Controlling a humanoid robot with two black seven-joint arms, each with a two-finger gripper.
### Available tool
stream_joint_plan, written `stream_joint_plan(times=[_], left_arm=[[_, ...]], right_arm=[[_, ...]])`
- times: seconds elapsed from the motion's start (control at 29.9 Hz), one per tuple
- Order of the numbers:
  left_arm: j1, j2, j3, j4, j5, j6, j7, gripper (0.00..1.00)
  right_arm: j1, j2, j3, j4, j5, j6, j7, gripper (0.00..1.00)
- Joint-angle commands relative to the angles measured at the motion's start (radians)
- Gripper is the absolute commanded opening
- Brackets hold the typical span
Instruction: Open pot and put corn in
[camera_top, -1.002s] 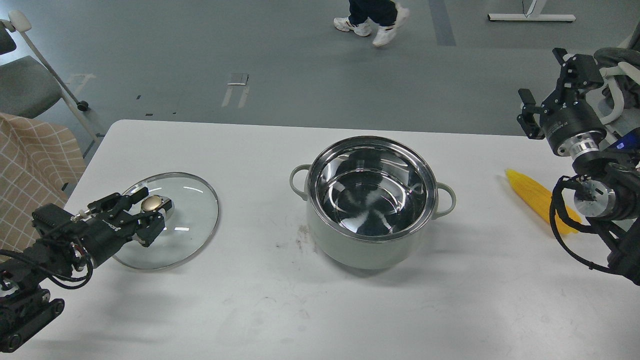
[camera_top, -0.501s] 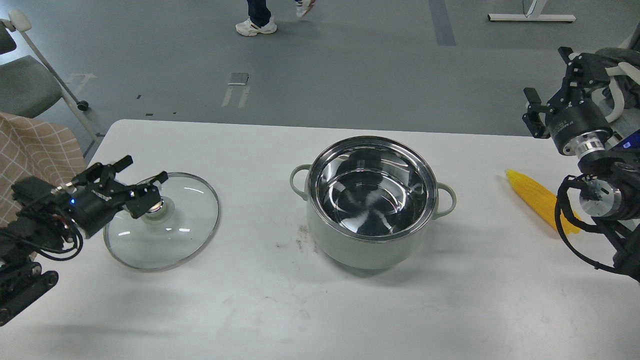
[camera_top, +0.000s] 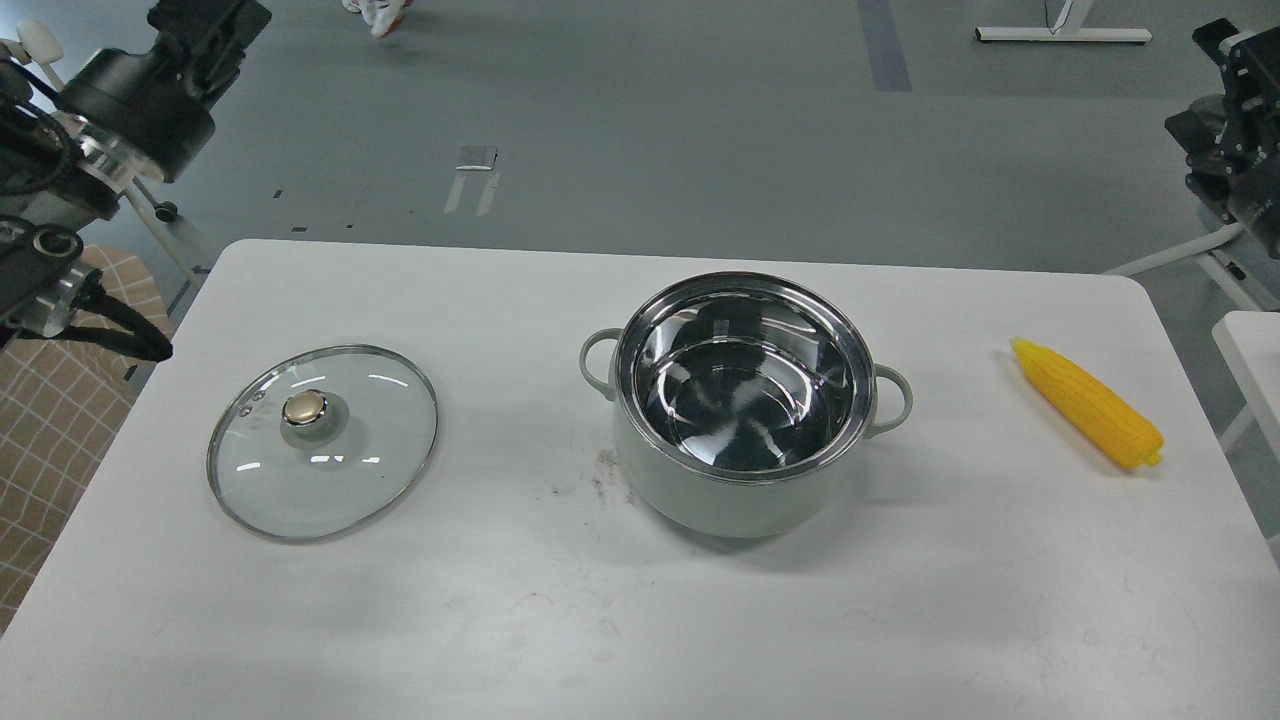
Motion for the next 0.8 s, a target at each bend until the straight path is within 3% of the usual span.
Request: stream_joint_plan(times=[0.0, 0.13, 0.33, 0.57, 0.77], left_arm=[[-0.028, -0.072, -0.001, 0.002, -0.133, -0.061, 0.017, 0.96], [-0.024, -0.124, -0.041, 0.002, -0.174, -0.158, 0.017, 0.96], [-0.019, -0.155, -0.075, 0.001, -0.194, -0.17, 0.023, 0.96], [-0.016, -0.176, -0.075, -0.006, -0.185, -0.167, 0.024, 0.96], [-0.01, -0.182, -0.076, -0.015, -0.183, -0.167, 0.024, 0.96]], right_arm=[[0.003, -0.068, -0.05, 0.002, -0.309, 0.0, 0.0, 1.0], [-0.012, -0.126, -0.077, 0.021, -0.597, -0.019, 0.0, 1.0], [-0.035, -0.169, -0.204, 0.055, -0.866, -0.112, 0.0, 1.0], [-0.062, -0.125, -0.29, 0.016, -0.972, -0.149, 0.0, 1.0], [-0.102, -0.01, -0.297, -0.103, -0.976, -0.172, 0.0, 1.0]])
